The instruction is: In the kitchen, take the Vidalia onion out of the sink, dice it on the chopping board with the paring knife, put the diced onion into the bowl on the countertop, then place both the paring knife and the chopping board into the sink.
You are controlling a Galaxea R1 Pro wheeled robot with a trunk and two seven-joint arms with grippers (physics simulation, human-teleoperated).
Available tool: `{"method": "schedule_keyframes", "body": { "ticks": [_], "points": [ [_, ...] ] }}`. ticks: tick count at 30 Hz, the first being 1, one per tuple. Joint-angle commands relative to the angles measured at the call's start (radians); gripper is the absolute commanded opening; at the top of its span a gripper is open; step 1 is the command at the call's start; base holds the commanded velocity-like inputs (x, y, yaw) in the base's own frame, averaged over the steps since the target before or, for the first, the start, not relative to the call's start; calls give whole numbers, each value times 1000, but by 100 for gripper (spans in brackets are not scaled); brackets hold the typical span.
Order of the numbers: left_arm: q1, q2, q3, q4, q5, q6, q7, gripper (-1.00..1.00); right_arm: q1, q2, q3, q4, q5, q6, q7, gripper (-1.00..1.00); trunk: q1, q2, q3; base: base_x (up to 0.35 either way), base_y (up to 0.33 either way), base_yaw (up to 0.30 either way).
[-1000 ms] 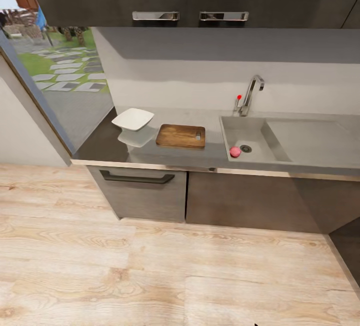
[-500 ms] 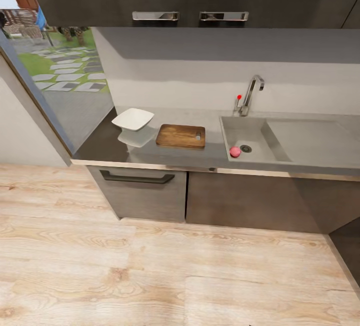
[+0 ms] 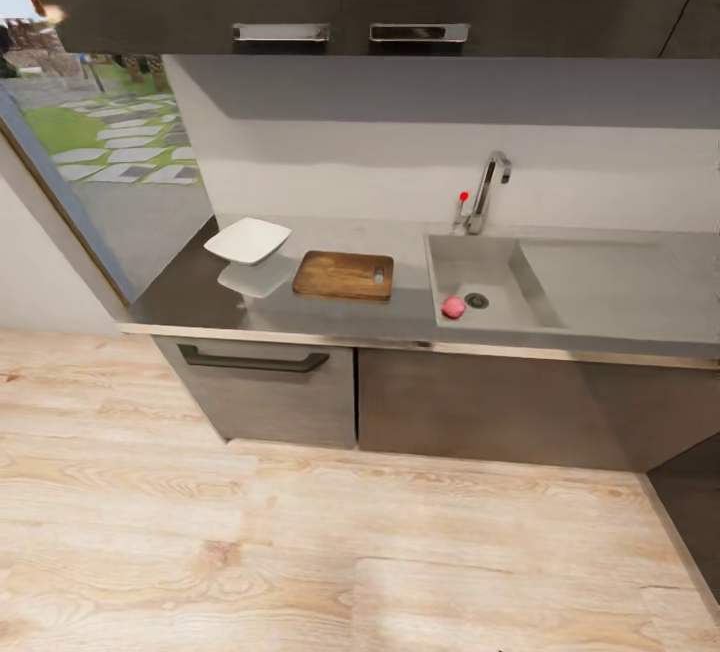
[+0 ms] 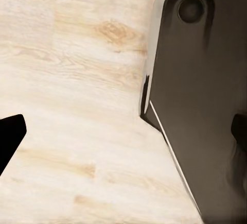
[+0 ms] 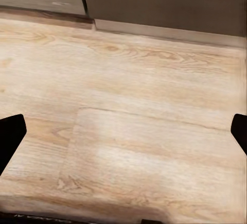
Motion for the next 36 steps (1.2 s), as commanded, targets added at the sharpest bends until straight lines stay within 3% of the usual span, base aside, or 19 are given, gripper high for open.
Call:
{"method": "schedule_keyframes", "body": {
  "ticks": [1, 36],
  "points": [
    [7, 0, -1, -2, 5, -1, 1, 100, -1, 0, 6, 1, -1, -2, -5, 100, 1, -1, -1, 109, -312, 0],
    [9, 3, -1, -1, 6, -1, 1, 100, -1, 3, 6, -1, -4, -4, -5, 100, 1, -1, 4, 112, -314, -22]
  ]
}}
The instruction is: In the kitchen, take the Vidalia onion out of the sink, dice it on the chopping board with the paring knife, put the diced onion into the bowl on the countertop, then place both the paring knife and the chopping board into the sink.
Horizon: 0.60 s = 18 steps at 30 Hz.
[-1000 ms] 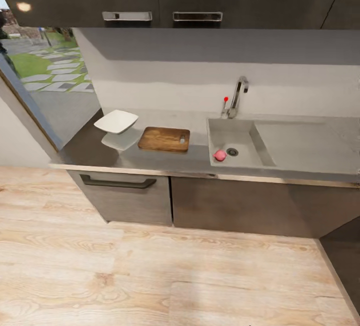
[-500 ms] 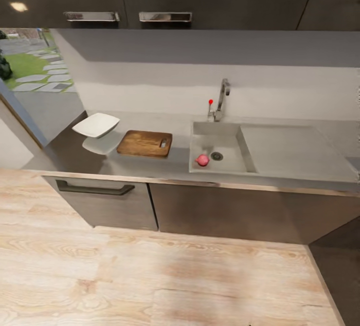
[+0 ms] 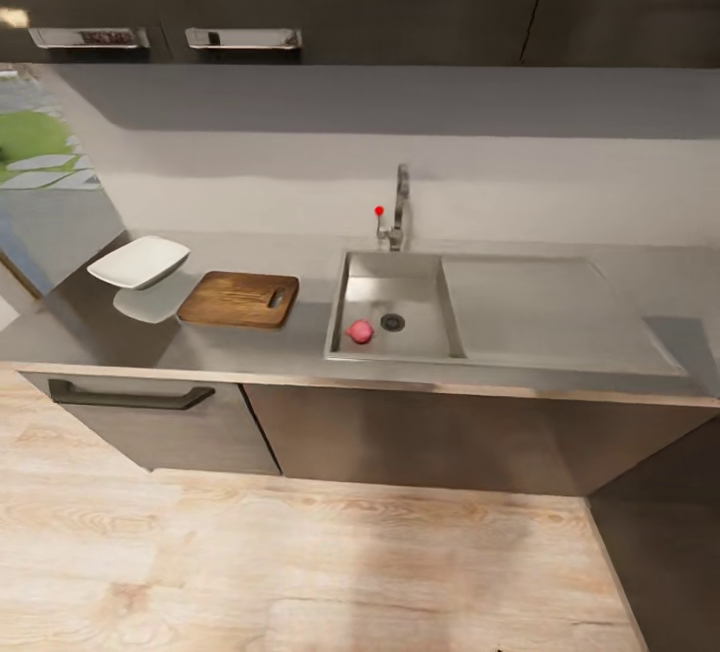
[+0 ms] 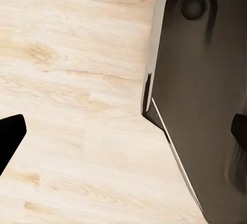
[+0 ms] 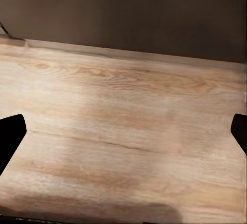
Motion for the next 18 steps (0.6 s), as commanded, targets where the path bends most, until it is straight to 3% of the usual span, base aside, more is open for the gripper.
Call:
{"method": "schedule_keyframes", "body": {
  "ticks": [1, 9, 18],
  "points": [
    [1, 0, -1, -2, 5, -1, 1, 100, -1, 0, 7, 1, -1, -2, -5, 100, 1, -1, -1, 116, -278, -95],
    [1, 1, -1, -2, 5, -1, 1, 100, -1, 0, 7, 1, -1, -2, -7, 100, 1, -1, 1, 114, -198, -22],
    [1, 1, -1, -2, 5, -1, 1, 100, -1, 2, 7, 1, -1, -1, -7, 100, 1, -1, 1, 17, -23, -1]
  ]
}}
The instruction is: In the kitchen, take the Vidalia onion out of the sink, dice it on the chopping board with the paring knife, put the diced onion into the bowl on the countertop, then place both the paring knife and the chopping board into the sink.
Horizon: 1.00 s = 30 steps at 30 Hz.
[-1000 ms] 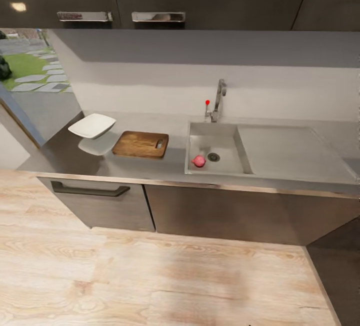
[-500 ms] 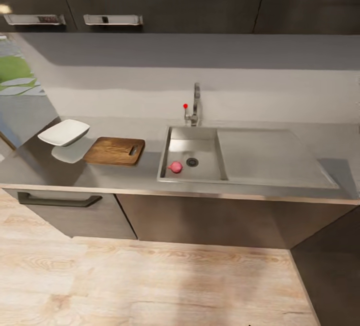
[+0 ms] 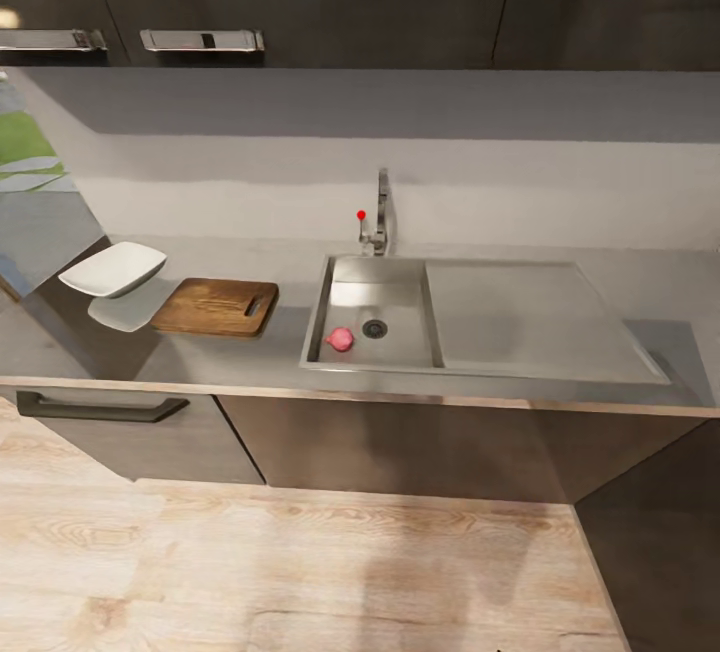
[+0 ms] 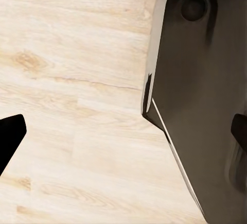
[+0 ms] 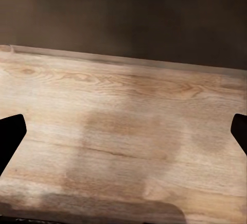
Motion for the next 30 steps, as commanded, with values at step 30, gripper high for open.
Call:
{"method": "schedule_keyframes", "body": {
  "ticks": [30],
  "points": [
    [1, 0, -2, -2, 7, -1, 1, 100, -1, -5, 7, 3, 0, -2, -5, 100, 0, -1, 5, 0, 0, -114]
  ]
}}
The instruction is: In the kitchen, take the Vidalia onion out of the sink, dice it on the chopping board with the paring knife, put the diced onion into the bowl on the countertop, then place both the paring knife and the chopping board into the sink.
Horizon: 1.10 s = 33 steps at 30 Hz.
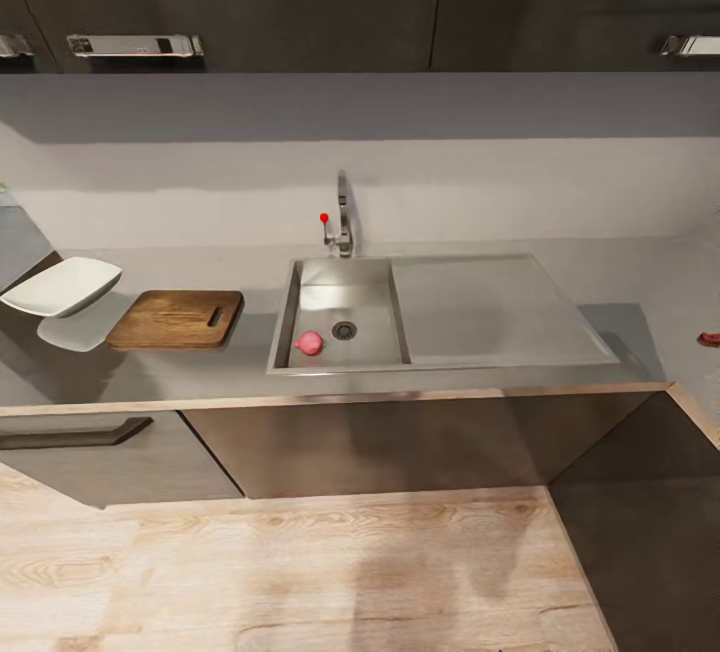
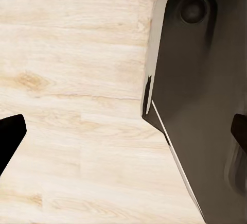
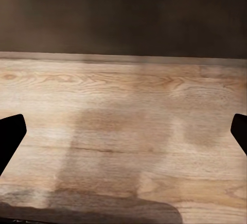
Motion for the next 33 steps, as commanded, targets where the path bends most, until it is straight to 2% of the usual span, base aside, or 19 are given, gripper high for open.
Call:
{"method": "schedule_keyframes", "body": {
  "ticks": [1, 15, 21, 23, 24, 25, 26, 27, 28, 30, 33],
  "points": [
    [1, 0, -2, -2, 5, -1, 1, 100, -1, 0, 7, 1, -1, -3, -5, 100, 0, -1, -1, 0, 0, -4],
    [1, -4, -1, -11, 4, 1, 1, 100, -1, 3, 7, 1, 0, -2, -6, 100, 0, -1, -1, 0, 0, 0],
    [1, -21, -2, -77, 3, 32, 5, 100, -1, 2, 7, 1, 0, -2, -6, 100, 0, -1, -1, 0, 0, 0],
    [1, -28, -2, -120, 2, 98, 6, 100, -1, 2, 7, 1, 0, -2, -6, 100, 0, -1, -1, 0, 0, 0],
    [1, -33, -3, -207, 0, 265, 6, 100, -1, 3, 7, 1, 0, -2, -6, 100, 0, -1, -1, 0, 0, 0],
    [1, -35, -3, -268, -1, 367, 5, 100, -1, 3, 7, 1, 0, -2, -7, 100, 0, -1, -1, 0, 0, 0],
    [1, -35, -3, -302, -1, 418, 5, 100, -1, 3, 7, 1, 0, -2, -7, 100, 0, -1, -1, 0, 0, 0],
    [1, -35, -4, -376, -2, 515, 4, 100, -1, 3, 7, 1, 0, -2, -7, 100, 0, -1, -1, 0, 0, 0],
    [1, -36, -5, -492, -1, 643, 4, 100, -1, 4, 7, 1, 0, -2, -7, 100, 0, -1, -1, 0, 0, 0],
    [1, -36, -6, -567, -1, 713, 3, 100, -1, 4, 7, 1, 0, -2, -7, 100, 0, -1, -1, 0, 0, 0],
    [1, -37, -7, -749, -1, 851, 3, 100, -1, 4, 7, 2, 0, -2, -7, 100, 0, -1, -1, 0, 0, 0]
  ]
}}
